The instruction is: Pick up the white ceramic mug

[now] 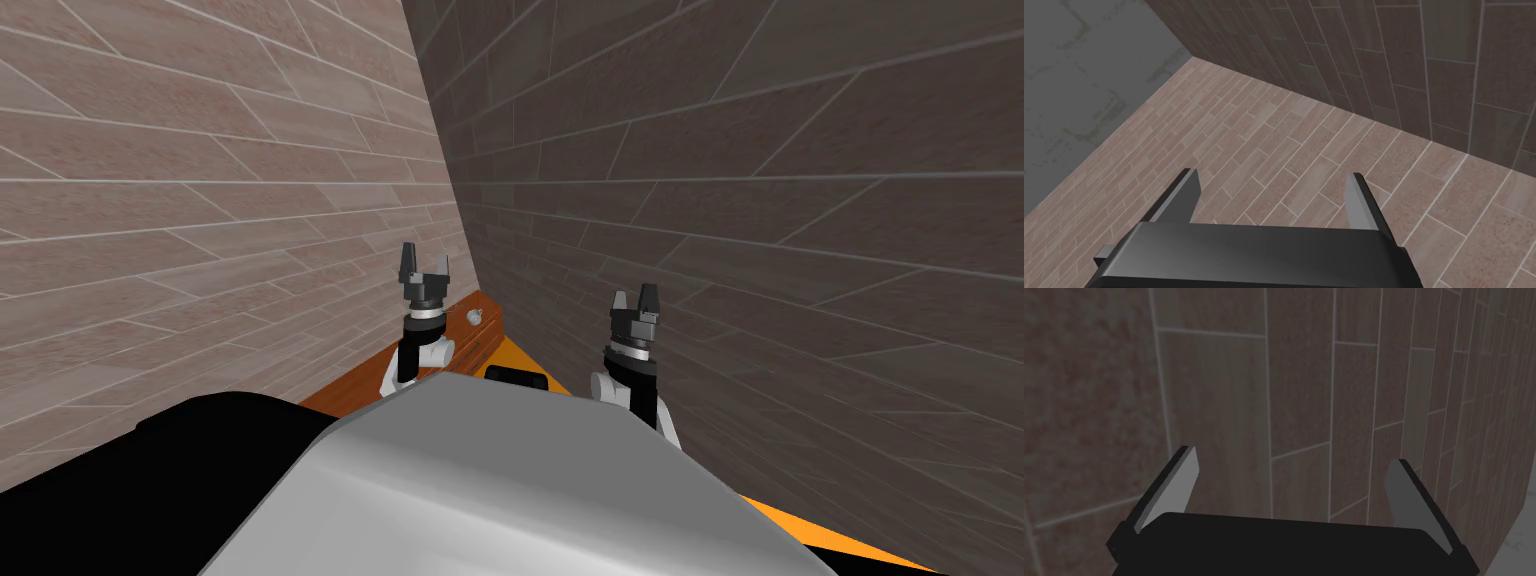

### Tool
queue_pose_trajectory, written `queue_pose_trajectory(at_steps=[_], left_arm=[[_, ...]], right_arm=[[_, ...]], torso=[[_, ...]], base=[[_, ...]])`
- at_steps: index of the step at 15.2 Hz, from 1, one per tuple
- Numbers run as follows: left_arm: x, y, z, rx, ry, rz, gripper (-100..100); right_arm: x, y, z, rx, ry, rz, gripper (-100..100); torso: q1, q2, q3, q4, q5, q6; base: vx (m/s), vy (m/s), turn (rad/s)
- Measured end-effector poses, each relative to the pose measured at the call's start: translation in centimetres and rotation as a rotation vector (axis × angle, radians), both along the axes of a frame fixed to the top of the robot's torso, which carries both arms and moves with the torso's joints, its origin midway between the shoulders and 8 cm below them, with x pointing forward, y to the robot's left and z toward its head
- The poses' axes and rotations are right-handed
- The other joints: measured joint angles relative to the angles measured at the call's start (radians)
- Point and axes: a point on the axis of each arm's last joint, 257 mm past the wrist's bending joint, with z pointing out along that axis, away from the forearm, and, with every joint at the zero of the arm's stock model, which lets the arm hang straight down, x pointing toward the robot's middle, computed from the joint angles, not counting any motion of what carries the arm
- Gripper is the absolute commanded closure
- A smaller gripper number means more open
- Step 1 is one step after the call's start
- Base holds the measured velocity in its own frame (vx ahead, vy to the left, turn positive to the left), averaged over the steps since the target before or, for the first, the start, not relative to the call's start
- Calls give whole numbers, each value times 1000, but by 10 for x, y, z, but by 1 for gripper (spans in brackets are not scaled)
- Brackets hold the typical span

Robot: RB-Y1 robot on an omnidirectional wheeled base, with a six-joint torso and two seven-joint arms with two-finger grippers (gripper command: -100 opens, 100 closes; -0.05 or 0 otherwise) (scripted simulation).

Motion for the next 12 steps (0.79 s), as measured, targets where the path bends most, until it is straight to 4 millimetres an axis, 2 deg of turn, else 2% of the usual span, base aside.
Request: queue_pose_trajectory(at_steps=[6,12], left_arm=[[29,2,-34,48,125,10,-100],[60,15,-72,76,263,39,-100]], right_arm=[[0,0,0,0,0,0,0],[0,0,0,0,0,0,0]], torso=[[2,-1,0,0,1,0],[2,-1,-1,0,1,0]], base=[[5,23,-69],[5,25,-75]])
